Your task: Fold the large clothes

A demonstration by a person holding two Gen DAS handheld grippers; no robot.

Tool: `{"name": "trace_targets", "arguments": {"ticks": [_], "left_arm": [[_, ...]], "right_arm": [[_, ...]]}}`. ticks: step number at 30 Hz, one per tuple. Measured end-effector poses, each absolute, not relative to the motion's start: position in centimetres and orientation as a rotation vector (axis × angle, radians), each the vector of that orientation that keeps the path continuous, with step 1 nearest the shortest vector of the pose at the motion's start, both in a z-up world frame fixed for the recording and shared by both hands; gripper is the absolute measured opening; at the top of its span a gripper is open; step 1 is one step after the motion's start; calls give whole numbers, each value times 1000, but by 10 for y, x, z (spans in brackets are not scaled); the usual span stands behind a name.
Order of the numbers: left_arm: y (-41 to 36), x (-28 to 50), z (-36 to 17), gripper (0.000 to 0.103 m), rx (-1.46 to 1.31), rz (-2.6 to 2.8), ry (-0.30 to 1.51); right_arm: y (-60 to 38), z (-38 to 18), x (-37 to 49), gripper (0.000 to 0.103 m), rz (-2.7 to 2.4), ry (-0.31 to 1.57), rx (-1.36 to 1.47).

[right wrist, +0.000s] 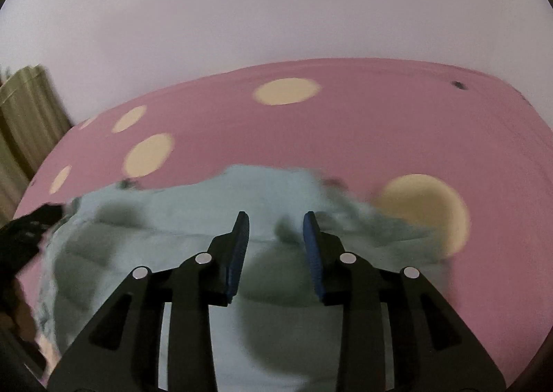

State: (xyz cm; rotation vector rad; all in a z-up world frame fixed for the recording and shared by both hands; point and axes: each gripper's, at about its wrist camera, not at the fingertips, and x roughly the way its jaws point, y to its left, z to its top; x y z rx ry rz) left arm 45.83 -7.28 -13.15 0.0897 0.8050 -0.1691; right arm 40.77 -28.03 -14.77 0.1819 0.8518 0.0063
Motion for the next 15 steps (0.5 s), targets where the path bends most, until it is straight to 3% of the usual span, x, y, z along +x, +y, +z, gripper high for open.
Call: {"name": "trace_targets", "arguments": {"ticks": [15], "left_arm": [[-119,471,-209,44,167,-151,879]], "right_arm": [[-236,-214,429,34,15,950,87]]}}
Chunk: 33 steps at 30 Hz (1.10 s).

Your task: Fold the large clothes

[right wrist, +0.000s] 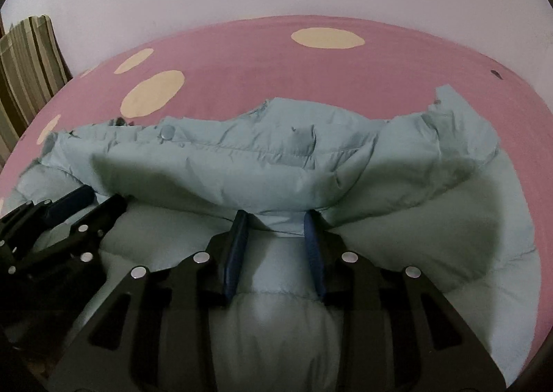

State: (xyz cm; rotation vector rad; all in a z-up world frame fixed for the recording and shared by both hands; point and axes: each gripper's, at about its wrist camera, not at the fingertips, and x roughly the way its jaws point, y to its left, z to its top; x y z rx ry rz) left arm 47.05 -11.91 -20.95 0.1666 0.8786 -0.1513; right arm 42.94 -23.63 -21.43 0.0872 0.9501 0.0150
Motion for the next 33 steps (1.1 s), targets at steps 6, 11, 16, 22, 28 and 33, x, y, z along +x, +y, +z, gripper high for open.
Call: {"name": "trace_targets", "arguments": {"ticks": [6,11,16,22,28,33], "left_arm": [[-109,460,-188,43,137,-154,871],[-82,429,-171,52,47,-129,841],[-80,421,-192,53,103,-123,862],[-79,415,-186,52,111,-138,856],[-58,401,-189,52,66,-130,883],[-48,384,-173,52,28,-152,857]], "right_arm": [[-236,-194,418,37,8,928,101],[-236,-170,378,42,33,862,141],[-226,-195,370,45,12,908,77],[-227,-189,368,45,2,912,64],[-246,-184,340,47,-63,921,83],[-256,-177,329,53,-20,925,134]]}}
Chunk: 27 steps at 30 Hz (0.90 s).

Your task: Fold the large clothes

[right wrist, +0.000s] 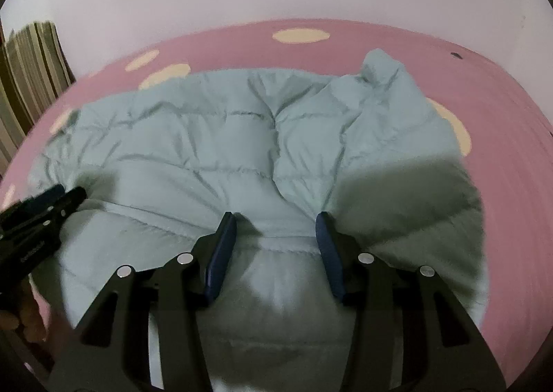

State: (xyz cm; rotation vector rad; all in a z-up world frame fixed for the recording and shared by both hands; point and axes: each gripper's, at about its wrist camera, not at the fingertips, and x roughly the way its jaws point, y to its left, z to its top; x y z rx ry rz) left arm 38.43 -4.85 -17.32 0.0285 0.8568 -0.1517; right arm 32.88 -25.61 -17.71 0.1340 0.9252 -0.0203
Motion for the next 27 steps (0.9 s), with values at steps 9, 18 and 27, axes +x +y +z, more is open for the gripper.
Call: {"name": "trace_targets", "arguments": {"ticks": [9,18,27], "left_arm": [[52,344,-160,77,-167,55,833],[80,360,-199,80,-387,-39,981],[60,372,-203,26,-349,-90,958]], "right_arm": [[-322,-154,273,79,-148,887,215],[-342,-191,282,85,-141,985,338],[-333,-202,282,52,-116,1001,338]]}}
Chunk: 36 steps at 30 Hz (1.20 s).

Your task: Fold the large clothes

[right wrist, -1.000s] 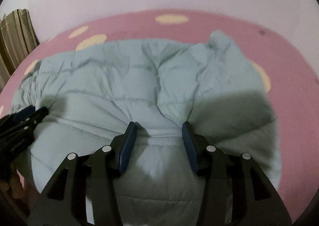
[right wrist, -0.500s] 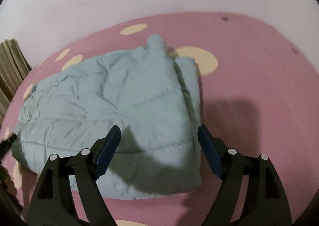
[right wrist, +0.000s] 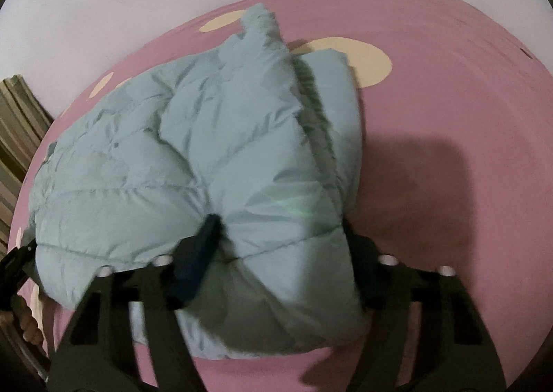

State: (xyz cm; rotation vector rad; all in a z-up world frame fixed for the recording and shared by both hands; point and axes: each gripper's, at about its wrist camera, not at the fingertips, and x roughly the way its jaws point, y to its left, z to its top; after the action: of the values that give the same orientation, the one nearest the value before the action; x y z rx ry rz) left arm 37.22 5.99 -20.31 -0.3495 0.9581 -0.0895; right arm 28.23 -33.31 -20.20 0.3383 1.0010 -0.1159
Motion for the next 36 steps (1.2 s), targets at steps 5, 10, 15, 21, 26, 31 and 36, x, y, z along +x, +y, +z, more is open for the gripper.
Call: {"name": "trace_targets", "arguments": {"ticks": [5,10,15,21,26,31,36], "left_arm": [[52,369,-195,15,-310,-83,923],[65,355,-179,13,-318,-85,891],[84,331,-168,13,-303,-70,883],[109,288,-164,13,-316,-51,891],[124,252,-162,13,-330,-44,900],[130,222,-162,13,-338,-28,905],[133,199,-165,13,-331,-19,912]], "right_arm": [[-325,-197,280,25,-71,993,349],[-316,-185,266,21,-50,971,355],[-302,-178,250,20,-9,969,372],[-289,-177,221,20,40,978,386],[-283,-176,196,20,68,986,402],[-275,-174,176,20,77,990,396],[-274,-172,160,20,83,992,391]]}}
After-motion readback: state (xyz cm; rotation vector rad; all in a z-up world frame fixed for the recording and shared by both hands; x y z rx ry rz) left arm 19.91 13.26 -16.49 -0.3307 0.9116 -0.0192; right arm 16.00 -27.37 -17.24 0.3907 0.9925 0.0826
